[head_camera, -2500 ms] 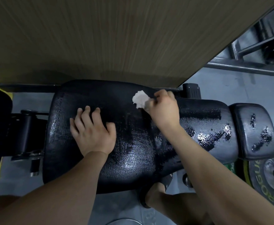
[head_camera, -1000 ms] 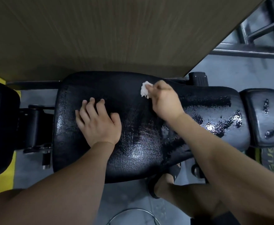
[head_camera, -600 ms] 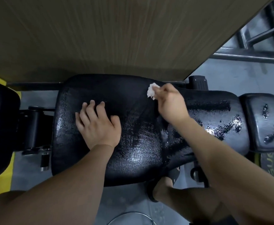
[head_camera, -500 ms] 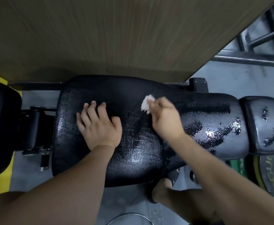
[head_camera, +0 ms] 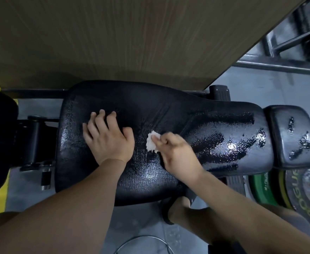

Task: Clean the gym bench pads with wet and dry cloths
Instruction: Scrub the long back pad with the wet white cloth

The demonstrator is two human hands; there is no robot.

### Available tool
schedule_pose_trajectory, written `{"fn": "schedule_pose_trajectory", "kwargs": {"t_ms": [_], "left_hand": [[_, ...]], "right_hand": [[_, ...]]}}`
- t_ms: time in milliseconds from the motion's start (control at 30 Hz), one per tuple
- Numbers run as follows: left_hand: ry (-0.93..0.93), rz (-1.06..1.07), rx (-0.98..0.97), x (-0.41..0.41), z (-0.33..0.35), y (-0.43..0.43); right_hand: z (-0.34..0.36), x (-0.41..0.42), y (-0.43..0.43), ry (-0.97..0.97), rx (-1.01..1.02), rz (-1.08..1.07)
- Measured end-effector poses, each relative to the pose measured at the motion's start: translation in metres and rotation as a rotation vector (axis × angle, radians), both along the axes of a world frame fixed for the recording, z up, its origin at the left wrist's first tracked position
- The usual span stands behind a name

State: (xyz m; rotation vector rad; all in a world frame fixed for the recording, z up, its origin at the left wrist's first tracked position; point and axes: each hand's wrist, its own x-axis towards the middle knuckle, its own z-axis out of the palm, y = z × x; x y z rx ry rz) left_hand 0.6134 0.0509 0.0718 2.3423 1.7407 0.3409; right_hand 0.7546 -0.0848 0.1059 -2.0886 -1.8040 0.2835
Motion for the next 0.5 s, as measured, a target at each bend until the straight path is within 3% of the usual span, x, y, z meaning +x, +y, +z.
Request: {"fn": "schedule_pose_trajectory", "kwargs": {"t_ms": [67, 233, 367, 500], "left_hand": [[-0.005, -0.005, 0.011, 0.0, 0.0, 0.0], [-0.007, -0.006, 0.018, 0.0, 0.0, -0.001], [-0.017, -0.001, 0.035, 0.001, 0.0, 0.0], [-0.014, -0.004, 0.038, 0.001, 0.001, 0.0]], "right_hand": [[-0.001, 0.022, 0.009, -0.013, -0.006, 0.025], [-0.01, 0.043, 0.028, -0.072, 0.057, -0.288], [-0.003, -0.031, -0.022, 0.059, 0.006, 0.007], [-0.004, -0.01, -0.013, 0.059, -0.03, 0.127]]}}
